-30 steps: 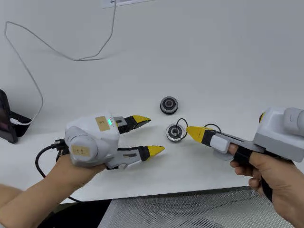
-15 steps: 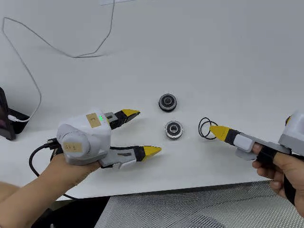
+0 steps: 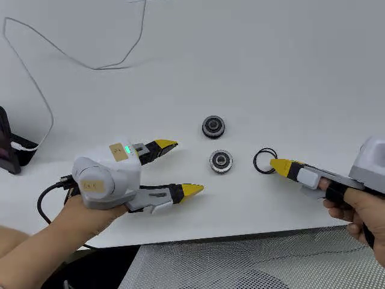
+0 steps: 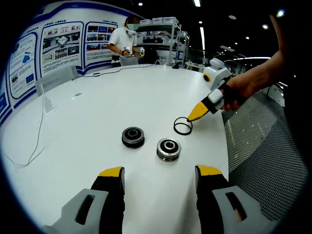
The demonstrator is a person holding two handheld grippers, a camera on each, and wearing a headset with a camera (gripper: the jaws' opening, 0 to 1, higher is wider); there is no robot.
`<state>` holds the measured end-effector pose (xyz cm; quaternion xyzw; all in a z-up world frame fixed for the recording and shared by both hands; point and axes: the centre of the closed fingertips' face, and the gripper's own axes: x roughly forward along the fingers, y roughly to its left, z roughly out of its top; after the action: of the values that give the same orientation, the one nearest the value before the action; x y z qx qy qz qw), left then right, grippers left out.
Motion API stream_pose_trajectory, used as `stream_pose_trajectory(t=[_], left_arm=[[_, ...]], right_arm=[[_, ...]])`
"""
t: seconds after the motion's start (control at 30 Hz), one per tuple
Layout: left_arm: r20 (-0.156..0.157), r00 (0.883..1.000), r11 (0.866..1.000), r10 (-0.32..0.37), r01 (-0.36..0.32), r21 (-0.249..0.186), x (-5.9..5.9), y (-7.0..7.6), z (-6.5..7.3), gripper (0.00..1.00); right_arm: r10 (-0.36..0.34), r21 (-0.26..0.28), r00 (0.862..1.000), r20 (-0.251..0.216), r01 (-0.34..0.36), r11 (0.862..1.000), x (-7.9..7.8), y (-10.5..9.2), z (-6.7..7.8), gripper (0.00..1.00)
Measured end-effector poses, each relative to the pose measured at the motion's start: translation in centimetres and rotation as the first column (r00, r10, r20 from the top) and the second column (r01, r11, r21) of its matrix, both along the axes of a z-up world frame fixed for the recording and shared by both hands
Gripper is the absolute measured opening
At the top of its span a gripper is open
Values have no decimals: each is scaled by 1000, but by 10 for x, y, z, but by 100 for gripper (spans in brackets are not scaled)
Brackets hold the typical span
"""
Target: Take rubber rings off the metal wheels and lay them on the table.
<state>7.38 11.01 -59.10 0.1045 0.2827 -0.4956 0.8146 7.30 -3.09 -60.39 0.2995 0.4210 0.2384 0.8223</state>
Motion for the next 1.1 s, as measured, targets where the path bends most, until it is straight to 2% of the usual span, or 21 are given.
stream_pose_trajectory(t=[0.03, 0.1, 0.2, 0.23, 0.3, 0.43, 0.5, 0.57, 0.63, 0.67, 0.77, 1.1], left_arm=[[0, 1000, 1000, -1, 1, 0, 0, 0, 0, 59], [-2, 1000, 1000, 0, 0, -1, 0, 0, 0, 59], [-1, 1000, 1000, 3, -3, -3, 0, -1, 1, 58], [-2, 1000, 1000, 4, -4, -4, 0, -1, 1, 58], [-3, 1000, 1000, 4, -4, -5, 0, -1, 0, 58], [-1, 1000, 1000, 6, -6, -7, 2, -1, 1, 58], [2, 1000, 1000, 8, -8, -11, 3, -2, 2, 57], [4, 1000, 1000, 8, -8, -9, 4, -2, 2, 57], [7, 1000, 1000, 7, -6, -13, 5, -3, 3, 57], [9, 1000, 1000, 7, -7, -14, 6, -3, 3, 56], [17, 1000, 1000, 8, -8, -16, 9, -5, 5, 55], [48, 999, 999, 19, -17, -33, 26, -15, 14, 50]], right_arm=[[25, -41, 999, 21, -24, 999, 0, -1, -1, 10], [58, -89, 998, 31, -55, 994, -2, -2, -2, 11], [112, -171, 991, 76, -98, 980, -2, -3, -1, 15], [127, -189, 989, 77, -111, 976, -3, -3, -1, 16], [153, -212, 985, 80, -134, 968, -5, -2, -2, 16], [146, -229, 986, 85, -124, 965, -4, -5, -3, 18], [155, -252, 983, 101, -126, 959, -2, -7, -2, 20], [191, -293, 976, 108, -153, 944, -3, -8, -3, 21], [246, -340, 960, 133, -189, 921, -1, -7, -2, 22], [257, -340, 956, 140, -198, 920, -1, -4, 0, 22], [260, -314, 950, 172, -198, 929, 5, 5, 7, 21], [246, -240, 949, 200, -196, 951, 25, 30, 14, 19]])
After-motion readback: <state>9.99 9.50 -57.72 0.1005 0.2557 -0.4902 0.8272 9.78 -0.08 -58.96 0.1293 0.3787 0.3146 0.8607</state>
